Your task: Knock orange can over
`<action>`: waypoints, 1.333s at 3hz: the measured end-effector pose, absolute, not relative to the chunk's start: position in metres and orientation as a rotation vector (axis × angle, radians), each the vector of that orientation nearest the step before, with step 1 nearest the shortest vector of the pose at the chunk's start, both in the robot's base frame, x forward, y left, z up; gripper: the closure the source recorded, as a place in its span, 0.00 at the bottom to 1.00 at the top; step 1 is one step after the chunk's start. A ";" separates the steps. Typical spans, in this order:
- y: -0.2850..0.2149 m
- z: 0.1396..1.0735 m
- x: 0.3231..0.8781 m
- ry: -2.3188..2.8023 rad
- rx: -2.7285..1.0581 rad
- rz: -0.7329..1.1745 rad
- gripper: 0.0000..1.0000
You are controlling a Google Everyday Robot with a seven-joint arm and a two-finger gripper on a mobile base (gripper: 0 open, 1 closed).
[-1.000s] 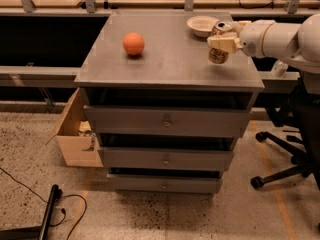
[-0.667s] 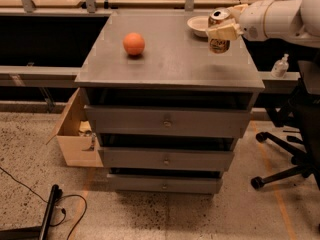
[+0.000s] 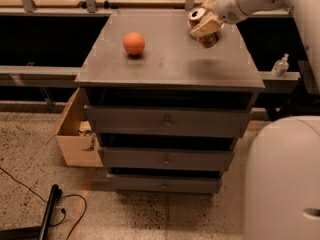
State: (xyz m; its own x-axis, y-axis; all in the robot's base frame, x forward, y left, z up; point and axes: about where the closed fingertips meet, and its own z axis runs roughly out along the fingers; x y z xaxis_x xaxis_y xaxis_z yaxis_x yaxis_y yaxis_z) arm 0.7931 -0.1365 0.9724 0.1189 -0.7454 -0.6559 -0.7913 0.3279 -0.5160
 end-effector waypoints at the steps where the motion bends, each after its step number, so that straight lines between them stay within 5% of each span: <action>1: -0.118 0.952 0.783 1.659 -1.658 0.004 1.00; 2: -0.113 0.938 0.761 1.679 -1.875 -0.022 1.00; 4: -0.102 0.908 0.750 1.716 -1.996 0.025 0.63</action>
Offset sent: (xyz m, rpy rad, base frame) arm -0.0481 0.0141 -0.0258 -0.5450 0.2305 0.2826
